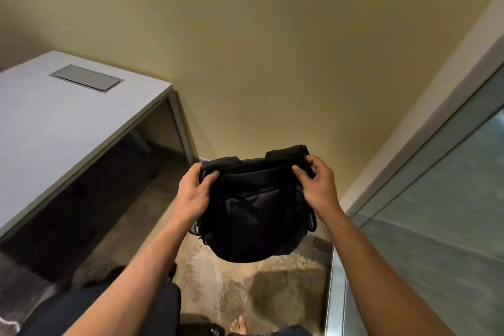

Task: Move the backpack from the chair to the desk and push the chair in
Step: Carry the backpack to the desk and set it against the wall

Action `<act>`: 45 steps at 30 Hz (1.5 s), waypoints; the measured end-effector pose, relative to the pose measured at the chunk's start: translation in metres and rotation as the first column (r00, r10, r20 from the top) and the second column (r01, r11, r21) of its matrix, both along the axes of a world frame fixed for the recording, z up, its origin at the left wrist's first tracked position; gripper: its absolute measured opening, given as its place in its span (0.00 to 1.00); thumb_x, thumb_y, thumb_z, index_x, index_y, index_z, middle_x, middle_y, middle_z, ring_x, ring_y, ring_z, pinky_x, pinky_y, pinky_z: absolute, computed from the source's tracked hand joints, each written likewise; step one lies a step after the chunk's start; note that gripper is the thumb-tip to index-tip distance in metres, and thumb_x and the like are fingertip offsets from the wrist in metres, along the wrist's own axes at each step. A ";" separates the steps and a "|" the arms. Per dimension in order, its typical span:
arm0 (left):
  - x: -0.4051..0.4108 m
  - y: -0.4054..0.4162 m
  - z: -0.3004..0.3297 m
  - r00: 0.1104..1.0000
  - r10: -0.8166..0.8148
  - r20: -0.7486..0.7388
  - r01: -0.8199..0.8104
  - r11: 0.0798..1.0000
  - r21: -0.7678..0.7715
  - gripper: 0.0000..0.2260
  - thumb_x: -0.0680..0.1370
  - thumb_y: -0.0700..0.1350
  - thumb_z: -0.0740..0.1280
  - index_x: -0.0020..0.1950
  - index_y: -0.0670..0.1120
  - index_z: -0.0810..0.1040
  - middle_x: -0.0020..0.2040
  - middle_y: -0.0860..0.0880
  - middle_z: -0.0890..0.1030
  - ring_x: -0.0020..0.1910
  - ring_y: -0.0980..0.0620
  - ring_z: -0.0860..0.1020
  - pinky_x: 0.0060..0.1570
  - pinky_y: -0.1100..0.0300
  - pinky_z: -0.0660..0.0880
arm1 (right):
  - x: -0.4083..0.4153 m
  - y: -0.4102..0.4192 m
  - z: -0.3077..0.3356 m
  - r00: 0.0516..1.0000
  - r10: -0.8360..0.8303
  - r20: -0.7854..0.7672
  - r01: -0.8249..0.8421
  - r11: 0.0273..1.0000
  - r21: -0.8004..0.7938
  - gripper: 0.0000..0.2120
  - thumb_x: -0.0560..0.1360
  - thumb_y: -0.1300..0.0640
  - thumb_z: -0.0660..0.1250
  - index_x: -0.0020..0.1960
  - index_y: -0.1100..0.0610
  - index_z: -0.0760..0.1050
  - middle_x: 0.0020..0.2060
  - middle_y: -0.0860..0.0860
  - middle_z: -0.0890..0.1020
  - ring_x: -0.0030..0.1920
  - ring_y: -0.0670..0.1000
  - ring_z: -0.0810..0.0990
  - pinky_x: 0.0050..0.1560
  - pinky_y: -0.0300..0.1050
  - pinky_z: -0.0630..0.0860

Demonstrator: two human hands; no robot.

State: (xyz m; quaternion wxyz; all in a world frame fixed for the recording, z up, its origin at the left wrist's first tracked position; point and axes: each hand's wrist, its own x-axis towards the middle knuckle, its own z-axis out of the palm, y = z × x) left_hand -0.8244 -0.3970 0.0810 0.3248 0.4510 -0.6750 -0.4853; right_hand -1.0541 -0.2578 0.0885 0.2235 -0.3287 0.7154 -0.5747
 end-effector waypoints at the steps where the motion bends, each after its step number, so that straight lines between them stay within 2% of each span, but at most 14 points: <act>1: -0.003 -0.007 0.002 1.000 0.028 0.001 -0.028 1.000 0.001 0.02 0.78 0.46 0.67 0.49 0.49 0.76 0.47 0.49 0.81 0.49 0.48 0.80 0.53 0.40 0.77 | -0.004 -0.012 0.000 1.000 0.015 0.007 -0.015 1.000 -0.005 0.09 0.78 0.58 0.70 0.57 0.54 0.78 0.52 0.48 0.83 0.54 0.46 0.82 0.59 0.46 0.80; 6: -0.017 -0.048 0.006 0.982 0.185 -0.029 -0.185 0.982 -0.024 0.09 0.77 0.46 0.69 0.51 0.50 0.70 0.50 0.45 0.78 0.52 0.45 0.79 0.55 0.39 0.76 | -0.026 -0.076 0.005 0.993 0.103 0.063 -0.099 0.993 -0.057 0.18 0.78 0.59 0.70 0.58 0.39 0.70 0.53 0.52 0.84 0.54 0.50 0.84 0.55 0.50 0.82; 9: -0.028 -0.071 0.008 0.958 0.257 -0.126 -0.251 0.966 0.066 0.14 0.77 0.44 0.70 0.57 0.56 0.68 0.54 0.47 0.79 0.55 0.48 0.80 0.55 0.45 0.79 | -0.043 -0.116 0.005 0.976 0.191 0.105 -0.187 0.981 -0.049 0.30 0.78 0.58 0.69 0.69 0.31 0.63 0.58 0.53 0.82 0.60 0.50 0.81 0.60 0.50 0.79; 11: -0.037 -0.086 0.012 0.944 0.285 -0.165 -0.282 0.959 0.039 0.16 0.77 0.42 0.69 0.60 0.58 0.70 0.56 0.52 0.78 0.56 0.53 0.79 0.56 0.52 0.78 | -0.055 -0.145 0.004 0.965 0.252 0.073 -0.248 0.966 -0.069 0.28 0.78 0.60 0.69 0.70 0.36 0.67 0.58 0.47 0.82 0.62 0.47 0.79 0.63 0.44 0.77; 13: -0.046 -0.102 0.015 0.943 0.305 -0.133 -0.313 0.949 -0.041 0.12 0.77 0.40 0.69 0.55 0.55 0.75 0.52 0.55 0.79 0.53 0.57 0.78 0.54 0.56 0.77 | -0.067 -0.175 0.006 0.959 0.285 0.001 -0.284 0.956 -0.076 0.18 0.77 0.61 0.70 0.63 0.44 0.76 0.55 0.40 0.81 0.58 0.41 0.80 0.63 0.42 0.77; 15: -0.051 -0.118 0.017 0.934 0.345 -0.097 -0.352 0.934 -0.067 0.10 0.77 0.40 0.69 0.50 0.55 0.77 0.48 0.54 0.81 0.50 0.56 0.79 0.51 0.56 0.76 | -0.075 -0.201 0.008 0.948 0.318 -0.006 -0.318 0.946 -0.067 0.13 0.77 0.61 0.71 0.55 0.44 0.77 0.51 0.39 0.82 0.52 0.37 0.80 0.60 0.43 0.78; 18: -0.054 -0.137 0.015 0.911 0.409 -0.058 -0.413 0.908 -0.073 0.06 0.77 0.42 0.69 0.50 0.53 0.78 0.48 0.52 0.81 0.50 0.54 0.79 0.52 0.54 0.77 | -0.085 -0.235 0.008 0.923 0.385 -0.013 -0.385 0.920 -0.070 0.12 0.77 0.61 0.71 0.51 0.44 0.77 0.49 0.43 0.83 0.52 0.41 0.81 0.56 0.41 0.79; 21: -0.055 -0.153 0.011 0.893 0.448 -0.042 -0.450 0.891 -0.067 0.05 0.78 0.42 0.68 0.51 0.52 0.78 0.48 0.53 0.81 0.50 0.55 0.79 0.50 0.59 0.76 | -0.088 -0.268 0.008 0.901 0.433 -0.011 -0.433 0.899 -0.065 0.12 0.77 0.61 0.71 0.48 0.43 0.77 0.47 0.45 0.84 0.51 0.44 0.82 0.54 0.41 0.78; 26: -0.052 -0.190 0.006 0.856 0.515 -0.030 -0.516 0.854 -0.070 0.06 0.78 0.42 0.68 0.51 0.54 0.78 0.48 0.54 0.81 0.49 0.56 0.79 0.47 0.63 0.75 | -0.085 -0.326 0.004 0.880 0.475 0.003 -0.475 0.880 -0.026 0.07 0.76 0.61 0.71 0.52 0.52 0.80 0.48 0.48 0.85 0.53 0.49 0.83 0.59 0.50 0.79; 31: -0.040 -0.248 0.003 0.831 0.552 -0.063 -0.555 0.830 -0.051 0.08 0.77 0.43 0.69 0.48 0.57 0.79 0.47 0.54 0.83 0.49 0.56 0.81 0.50 0.60 0.77 | -0.069 -0.385 0.002 0.897 0.439 -0.045 -0.441 0.897 -0.034 0.09 0.75 0.61 0.73 0.48 0.48 0.78 0.46 0.48 0.85 0.51 0.50 0.84 0.58 0.53 0.80; 37: -0.017 -0.331 0.023 0.850 0.520 -0.087 -0.526 0.848 -0.065 0.06 0.74 0.53 0.69 0.49 0.56 0.82 0.46 0.55 0.85 0.49 0.53 0.82 0.54 0.46 0.79 | -0.050 -0.458 0.020 0.926 0.373 -0.057 -0.377 0.923 -0.079 0.07 0.75 0.59 0.73 0.51 0.52 0.80 0.48 0.50 0.85 0.51 0.51 0.84 0.58 0.54 0.80; 40: -0.010 -0.369 0.043 0.850 0.513 -0.120 -0.525 0.843 -0.115 0.03 0.76 0.48 0.69 0.46 0.55 0.81 0.45 0.54 0.84 0.48 0.54 0.82 0.52 0.50 0.79 | -0.040 -0.493 0.038 0.931 0.358 -0.075 -0.365 0.922 -0.128 0.08 0.75 0.59 0.73 0.49 0.47 0.78 0.47 0.48 0.85 0.50 0.50 0.84 0.56 0.48 0.80; 42: -0.008 -0.393 0.057 0.850 0.512 -0.125 -0.526 0.834 -0.168 0.07 0.77 0.45 0.69 0.44 0.57 0.80 0.44 0.57 0.84 0.47 0.57 0.81 0.50 0.56 0.78 | -0.037 -0.516 0.049 0.928 0.359 -0.099 -0.370 0.918 -0.143 0.08 0.75 0.60 0.73 0.50 0.49 0.78 0.47 0.47 0.84 0.50 0.48 0.83 0.55 0.45 0.79; 45: -0.004 -0.431 0.072 0.844 0.518 -0.139 -0.536 0.819 -0.205 0.08 0.77 0.43 0.69 0.45 0.57 0.80 0.44 0.59 0.83 0.45 0.61 0.80 0.48 0.59 0.76 | -0.032 -0.554 0.063 0.929 0.354 -0.105 -0.367 0.916 -0.163 0.07 0.75 0.59 0.73 0.50 0.50 0.78 0.47 0.48 0.85 0.49 0.49 0.84 0.55 0.47 0.80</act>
